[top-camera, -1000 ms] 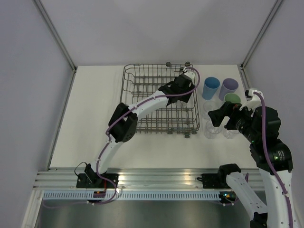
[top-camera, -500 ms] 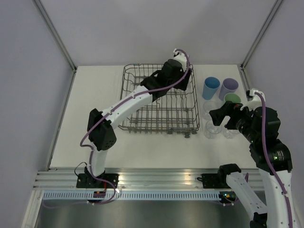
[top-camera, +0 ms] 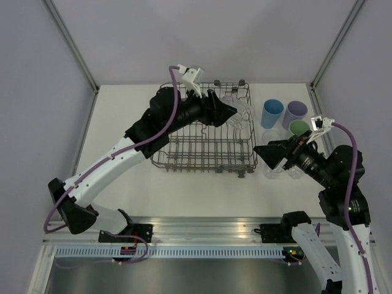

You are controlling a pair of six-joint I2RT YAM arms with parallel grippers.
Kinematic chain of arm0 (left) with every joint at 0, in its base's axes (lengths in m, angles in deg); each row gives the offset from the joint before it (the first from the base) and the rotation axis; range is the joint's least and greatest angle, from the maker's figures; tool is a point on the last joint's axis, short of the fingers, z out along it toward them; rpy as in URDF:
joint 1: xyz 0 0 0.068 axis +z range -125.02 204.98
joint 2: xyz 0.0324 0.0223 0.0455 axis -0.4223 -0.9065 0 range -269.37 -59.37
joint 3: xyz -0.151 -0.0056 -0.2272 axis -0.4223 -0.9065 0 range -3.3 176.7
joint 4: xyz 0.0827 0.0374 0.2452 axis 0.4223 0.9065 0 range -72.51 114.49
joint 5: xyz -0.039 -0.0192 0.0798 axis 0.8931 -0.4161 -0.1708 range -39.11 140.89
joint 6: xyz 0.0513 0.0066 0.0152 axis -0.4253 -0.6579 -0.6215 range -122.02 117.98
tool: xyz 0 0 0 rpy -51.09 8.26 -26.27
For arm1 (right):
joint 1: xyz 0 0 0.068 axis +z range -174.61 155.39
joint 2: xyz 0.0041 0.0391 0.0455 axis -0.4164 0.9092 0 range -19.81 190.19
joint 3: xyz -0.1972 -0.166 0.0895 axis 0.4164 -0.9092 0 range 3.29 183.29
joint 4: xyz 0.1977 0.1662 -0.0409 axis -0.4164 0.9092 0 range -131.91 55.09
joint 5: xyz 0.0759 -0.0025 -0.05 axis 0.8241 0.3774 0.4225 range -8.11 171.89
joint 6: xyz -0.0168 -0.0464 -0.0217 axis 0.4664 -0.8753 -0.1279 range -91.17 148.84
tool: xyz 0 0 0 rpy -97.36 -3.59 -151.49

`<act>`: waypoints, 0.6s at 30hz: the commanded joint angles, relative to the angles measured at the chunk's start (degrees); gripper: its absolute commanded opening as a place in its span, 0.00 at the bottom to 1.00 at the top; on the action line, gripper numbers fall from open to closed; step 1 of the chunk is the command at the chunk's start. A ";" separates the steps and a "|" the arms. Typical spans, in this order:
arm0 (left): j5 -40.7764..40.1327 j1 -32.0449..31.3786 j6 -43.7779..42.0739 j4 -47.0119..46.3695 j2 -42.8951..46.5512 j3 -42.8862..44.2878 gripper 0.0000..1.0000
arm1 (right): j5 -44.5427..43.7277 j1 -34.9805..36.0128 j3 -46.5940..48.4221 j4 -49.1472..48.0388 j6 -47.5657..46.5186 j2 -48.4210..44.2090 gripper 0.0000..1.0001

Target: Unload the cups from the dish rack

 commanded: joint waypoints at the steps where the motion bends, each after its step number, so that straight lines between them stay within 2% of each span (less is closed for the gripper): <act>1: 7.39 -0.22 9.78 -12.89 6.72 -4.09 0.02 | 8.00 0.32 -1.61 -11.74 8.01 -0.13 0.93; 3: 9.16 -0.22 13.55 -17.11 8.40 -7.08 0.02 | 9.84 0.32 -3.01 -16.29 10.04 -0.30 0.91; 5: 11.00 -0.22 16.46 -21.31 10.43 -9.97 0.02 | 11.42 0.32 -4.59 -22.00 16.00 -0.92 0.90; 8: 11.10 -0.22 22.26 -26.06 12.36 -13.75 0.02 | 13.19 0.32 -6.96 -36.31 23.38 -1.27 0.87; 11: 11.80 -0.31 27.80 -29.77 12.98 -16.83 0.02 | 12.66 0.32 -6.80 -40.48 26.82 -0.22 0.82; 12: 12.24 -0.31 29.55 -30.91 12.98 -17.28 0.02 | 12.66 0.32 -6.53 -41.97 27.18 0.13 0.76; 14: 12.77 -0.31 31.32 -32.06 12.81 -18.68 0.02 | 13.27 0.32 -6.53 -44.95 29.46 1.28 0.72; 17: 13.64 -0.22 34.31 -34.78 12.54 -20.35 0.02 | 13.19 0.32 -6.44 -46.29 30.35 2.24 0.69; 18: 13.91 -0.31 35.36 -35.49 12.11 -20.53 0.02 | 13.19 0.32 -6.44 -46.46 30.70 2.51 0.65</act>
